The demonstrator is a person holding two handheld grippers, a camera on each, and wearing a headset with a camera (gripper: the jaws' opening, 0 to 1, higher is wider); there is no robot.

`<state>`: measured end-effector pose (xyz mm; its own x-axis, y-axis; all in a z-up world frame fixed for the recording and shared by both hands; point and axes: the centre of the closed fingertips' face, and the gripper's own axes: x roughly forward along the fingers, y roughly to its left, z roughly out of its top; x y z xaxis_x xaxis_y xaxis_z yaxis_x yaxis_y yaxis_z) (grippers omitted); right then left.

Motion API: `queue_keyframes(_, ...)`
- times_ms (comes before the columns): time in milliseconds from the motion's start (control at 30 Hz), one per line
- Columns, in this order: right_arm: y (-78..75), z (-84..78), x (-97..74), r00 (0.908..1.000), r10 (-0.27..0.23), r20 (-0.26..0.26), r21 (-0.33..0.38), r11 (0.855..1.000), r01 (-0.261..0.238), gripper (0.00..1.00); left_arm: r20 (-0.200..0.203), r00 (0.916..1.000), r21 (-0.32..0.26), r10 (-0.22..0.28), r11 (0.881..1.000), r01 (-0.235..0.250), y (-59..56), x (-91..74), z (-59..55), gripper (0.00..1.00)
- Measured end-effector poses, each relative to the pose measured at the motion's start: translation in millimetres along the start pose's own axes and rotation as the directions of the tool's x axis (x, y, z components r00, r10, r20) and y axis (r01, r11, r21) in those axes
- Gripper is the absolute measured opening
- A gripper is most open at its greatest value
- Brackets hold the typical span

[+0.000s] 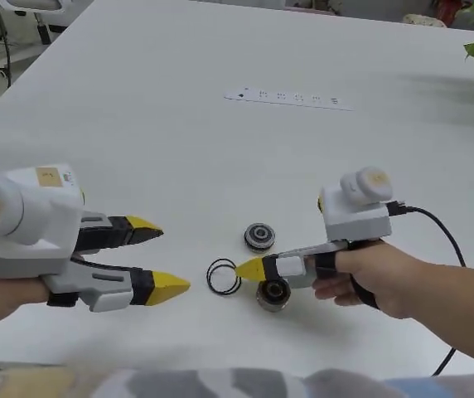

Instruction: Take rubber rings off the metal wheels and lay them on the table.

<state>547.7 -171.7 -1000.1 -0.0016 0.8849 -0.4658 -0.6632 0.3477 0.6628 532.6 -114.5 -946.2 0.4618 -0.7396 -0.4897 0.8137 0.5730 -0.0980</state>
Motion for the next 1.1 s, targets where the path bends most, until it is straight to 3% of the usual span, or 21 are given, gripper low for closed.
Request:
queue_keyframes(300, -5.7, -2.0, -2.9, 0.9989, -0.035, -0.033, -0.050, 0.998, 0.033, 0.00, -0.010, 1.0000, -0.004, 0.002, 1.000, -0.002, 1.2, -0.5, -3.0, 0.51)
queue_keyframes(600, -12.4, -1.7, -8.2, 0.9980, -0.056, -0.031, -0.080, 0.995, 0.054, 0.04, -0.021, 0.9998, 0.001, -0.002, 1.000, 0.002, 1.7, -0.1, -3.8, 0.51)
queue_keyframes(1100, -17.2, 23.6, -37.9, 0.9934, -0.071, 0.091, -0.136, 0.987, 0.083, 0.17, -0.011, 0.9999, 0.008, 0.006, 1.000, -0.006, 11.6, 4.5, 10.3, 0.51)
